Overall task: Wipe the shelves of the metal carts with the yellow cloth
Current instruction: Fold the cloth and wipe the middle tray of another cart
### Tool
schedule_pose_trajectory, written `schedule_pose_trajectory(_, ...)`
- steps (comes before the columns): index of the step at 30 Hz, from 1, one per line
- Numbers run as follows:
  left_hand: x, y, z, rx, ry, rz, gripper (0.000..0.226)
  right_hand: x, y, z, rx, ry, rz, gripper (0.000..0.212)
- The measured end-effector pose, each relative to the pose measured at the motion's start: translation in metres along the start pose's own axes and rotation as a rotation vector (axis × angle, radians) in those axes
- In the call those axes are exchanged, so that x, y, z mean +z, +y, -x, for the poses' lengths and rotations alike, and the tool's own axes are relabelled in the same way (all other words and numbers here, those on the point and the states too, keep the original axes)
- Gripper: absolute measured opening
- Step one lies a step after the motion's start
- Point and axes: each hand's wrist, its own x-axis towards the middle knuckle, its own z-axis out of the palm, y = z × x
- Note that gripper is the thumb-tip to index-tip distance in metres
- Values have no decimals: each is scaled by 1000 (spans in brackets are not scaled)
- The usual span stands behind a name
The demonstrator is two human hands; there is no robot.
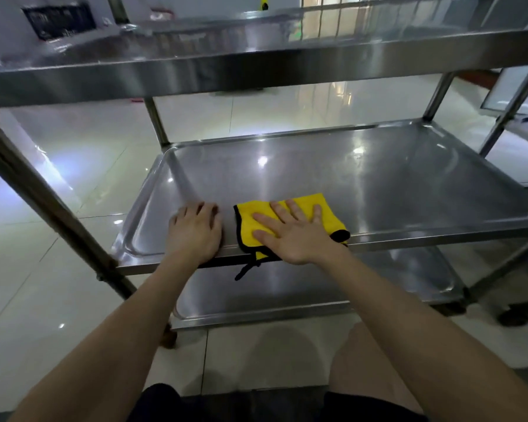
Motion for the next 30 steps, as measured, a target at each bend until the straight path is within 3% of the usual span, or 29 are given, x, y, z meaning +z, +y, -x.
schedule_pose_trajectory(9, -8, 8, 10, -19, -75, -56, 49, -44, 67, -163, 78, 19, 20, 81)
schedule_pose_trajectory(16, -10, 9, 10, -31, -35, -27, 44, -62, 29, -276, 106, 25, 35, 79)
schedule_pose_trajectory(21, -7, 4, 7, -32, -8, 7, 46, -56, 13, -248, 63, 18, 23, 76)
schedule_pose_trajectory(30, -10, 7, 8, -65, -6, 82, 46, -4, -23, -75, 1, 40, 42, 78)
